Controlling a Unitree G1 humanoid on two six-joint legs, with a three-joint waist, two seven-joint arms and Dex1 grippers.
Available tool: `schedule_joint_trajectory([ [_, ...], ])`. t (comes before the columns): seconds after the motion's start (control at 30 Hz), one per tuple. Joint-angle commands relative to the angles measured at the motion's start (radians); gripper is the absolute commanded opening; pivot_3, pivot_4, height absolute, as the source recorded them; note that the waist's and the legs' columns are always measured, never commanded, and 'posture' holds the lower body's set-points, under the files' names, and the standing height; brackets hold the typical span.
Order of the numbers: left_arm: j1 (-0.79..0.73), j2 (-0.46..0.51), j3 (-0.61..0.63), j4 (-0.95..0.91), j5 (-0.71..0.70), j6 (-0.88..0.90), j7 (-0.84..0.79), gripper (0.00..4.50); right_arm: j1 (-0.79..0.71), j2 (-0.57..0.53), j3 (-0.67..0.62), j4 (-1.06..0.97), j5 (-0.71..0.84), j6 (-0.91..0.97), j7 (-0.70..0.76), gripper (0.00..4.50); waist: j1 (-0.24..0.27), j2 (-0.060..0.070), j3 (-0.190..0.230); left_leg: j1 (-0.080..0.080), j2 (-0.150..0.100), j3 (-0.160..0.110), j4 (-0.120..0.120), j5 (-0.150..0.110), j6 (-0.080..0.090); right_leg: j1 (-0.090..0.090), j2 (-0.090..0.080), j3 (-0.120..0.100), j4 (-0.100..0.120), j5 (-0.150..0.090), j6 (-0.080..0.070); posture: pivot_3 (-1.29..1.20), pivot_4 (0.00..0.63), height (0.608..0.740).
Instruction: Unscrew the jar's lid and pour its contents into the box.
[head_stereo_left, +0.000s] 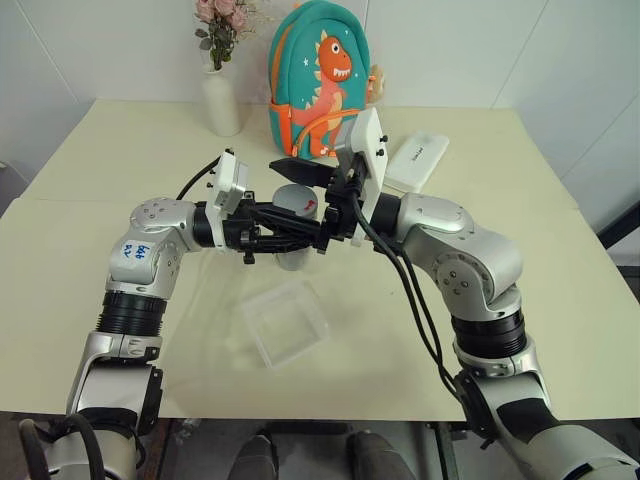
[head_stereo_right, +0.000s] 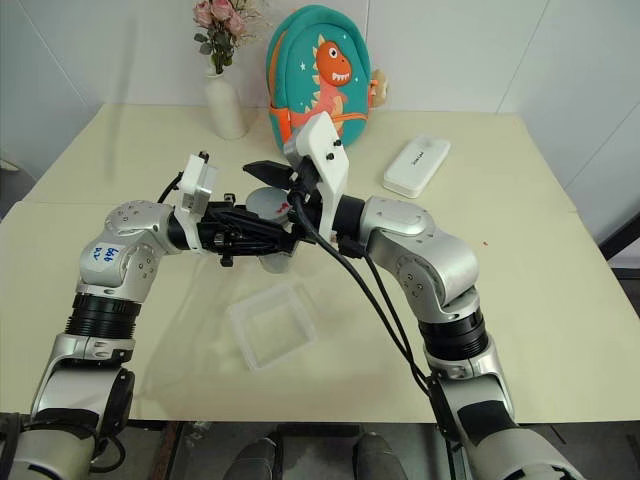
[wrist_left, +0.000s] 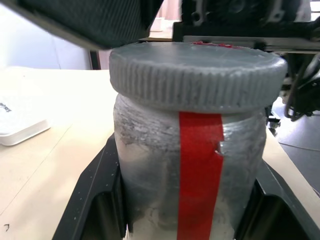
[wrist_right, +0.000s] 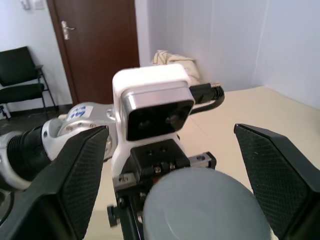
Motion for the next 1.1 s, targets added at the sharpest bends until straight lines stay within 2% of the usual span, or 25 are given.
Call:
schedule_joint_trajectory([
  [0.03,-0.001,-0.008,0.013,-0.038,-0.014,0.003,0.007,2.06,0.007,0.018,0.012,-0.018,-0.020,-0.011,-0.041,4.21,0.000,0.000,0.000,0.000,0.000,0.000,0.000,0.000,0.000,0.000,0.000,0.000,0.000,0.000,0.000,0.00,0.150,0.740],
  [0.47,0.050,-0.039,0.055,-0.086,-0.052,-0.011,-0.003,2.06,0.031,-0.009,0.030,0.003,-0.084,-0.036,-0.048,4.21,0.000,0.000,0.000,0.000,0.000,0.000,0.000,0.000,0.000,0.000,0.000,0.000,0.000,0.000,0.000,0.00,0.150,0.740],
  [0.83,0.099,-0.011,0.068,-0.128,-0.072,-0.010,-0.033,2.06,0.017,-0.049,-0.004,0.019,-0.086,-0.048,-0.010,4.21,-0.001,0.000,0.000,0.000,0.000,0.000,0.000,0.000,0.000,0.000,0.000,0.000,0.000,0.000,0.000,0.00,0.150,0.740],
  [1.1,0.123,0.018,0.099,-0.125,-0.072,-0.019,-0.027,2.06,0.042,-0.134,-0.041,-0.027,-0.044,-0.012,0.025,4.21,0.000,0.000,0.000,0.000,0.000,0.000,-0.001,0.000,0.000,0.000,0.000,0.000,-0.001,0.000,0.000,0.00,0.150,0.740],
])
